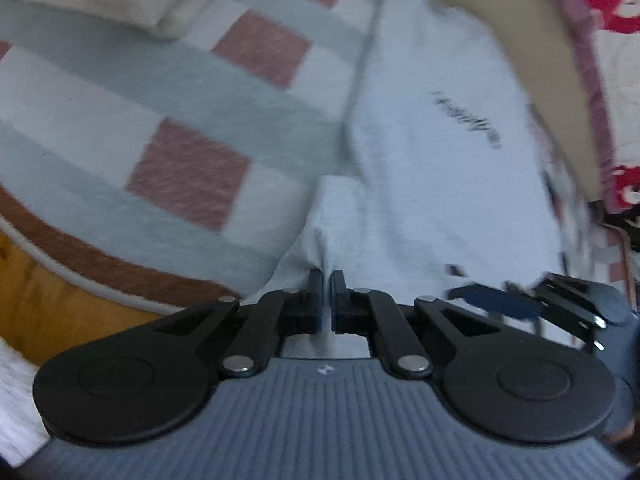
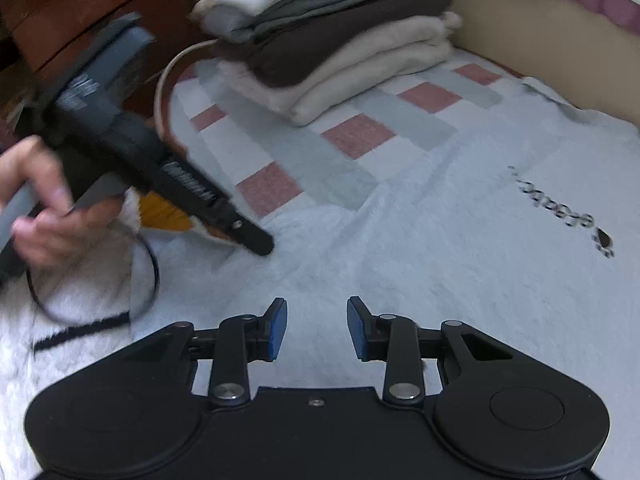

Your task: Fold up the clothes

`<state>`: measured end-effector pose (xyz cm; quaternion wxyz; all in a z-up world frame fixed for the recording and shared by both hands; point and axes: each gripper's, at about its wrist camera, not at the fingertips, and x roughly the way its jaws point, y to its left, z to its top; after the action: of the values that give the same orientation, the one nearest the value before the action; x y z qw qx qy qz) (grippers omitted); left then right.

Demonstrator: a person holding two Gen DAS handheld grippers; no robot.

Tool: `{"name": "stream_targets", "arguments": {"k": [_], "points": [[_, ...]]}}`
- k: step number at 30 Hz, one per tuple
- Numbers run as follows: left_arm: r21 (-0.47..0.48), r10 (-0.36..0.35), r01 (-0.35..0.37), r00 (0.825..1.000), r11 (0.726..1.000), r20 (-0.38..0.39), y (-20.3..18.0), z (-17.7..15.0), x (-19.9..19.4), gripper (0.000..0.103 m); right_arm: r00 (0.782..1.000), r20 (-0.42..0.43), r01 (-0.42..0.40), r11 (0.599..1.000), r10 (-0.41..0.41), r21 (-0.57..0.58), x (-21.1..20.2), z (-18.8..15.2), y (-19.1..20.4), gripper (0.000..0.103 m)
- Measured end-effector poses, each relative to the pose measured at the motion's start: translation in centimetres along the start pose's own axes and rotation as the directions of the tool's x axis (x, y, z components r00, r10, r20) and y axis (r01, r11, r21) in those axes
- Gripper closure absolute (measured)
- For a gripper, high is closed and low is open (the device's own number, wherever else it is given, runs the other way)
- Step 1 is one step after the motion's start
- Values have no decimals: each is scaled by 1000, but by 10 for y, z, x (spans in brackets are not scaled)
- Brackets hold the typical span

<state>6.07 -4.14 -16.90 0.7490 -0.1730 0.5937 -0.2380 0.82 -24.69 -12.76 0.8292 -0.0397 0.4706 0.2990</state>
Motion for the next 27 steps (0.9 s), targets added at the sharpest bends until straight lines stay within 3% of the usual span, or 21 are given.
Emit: {"name": "stream_targets", "arguments": {"k": [3, 5, 7, 9, 12, 14, 15, 16, 18, 20, 23, 25, 27], "points": [[33, -126, 125, 991, 992, 35, -19, -11, -2, 100, 989, -5, 144, 982, -145, 122, -1, 1, -25, 64], [100, -147, 142, 988, 985, 37, -37, -20, 2, 100, 973, -16, 227, 952, -229, 206, -3, 2, -42, 64], [178, -111, 105, 993, 978, 25, -54, -28, 12, 100, 994, 7, 99, 933, -108, 347, -8, 0, -59, 64], [260, -69, 61, 997, 964, 20, -68, -35, 18, 100, 999, 44, -46, 890, 29, 454, -10, -1, -71, 60], [359, -29, 19, 999, 933, 25, -81, -44, 21, 100, 993, 34, -116, 861, 114, 496, 6, -1, -63, 45], [392, -29, 17, 999, 920, 24, -84, -50, 19, 99, 986, 28, -156, 839, 166, 521, 17, -1, -58, 44], [408, -29, 17, 999, 913, 23, -86, -53, 18, 99, 988, 18, -140, 847, 153, 512, 24, -1, -55, 44], [413, -47, 34, 999, 910, 21, -85, -54, 15, 99, 991, 8, -121, 857, 135, 500, 30, -2, -52, 46], [410, -105, 89, 994, 908, 16, -82, -53, 3, 98, 999, -2, -39, 902, 44, 430, 32, -4, -47, 93], [404, -133, 97, 989, 909, 63, -79, -52, -14, 95, 999, -17, 38, 923, -34, 383, 28, -8, -48, 94], [426, -97, 10, 978, 905, 183, -71, -47, -38, 83, 990, -33, 138, 919, -136, 370, 13, -23, -59, 95], [387, -54, -38, 973, 921, 223, -58, -36, -43, 73, 989, -41, 148, 895, -144, 421, 9, -35, -72, 94], [300, -64, 5, 980, 954, 187, -41, -27, -40, 68, 988, -50, 153, 867, -147, 474, 6, -48, -82, 87]]}}
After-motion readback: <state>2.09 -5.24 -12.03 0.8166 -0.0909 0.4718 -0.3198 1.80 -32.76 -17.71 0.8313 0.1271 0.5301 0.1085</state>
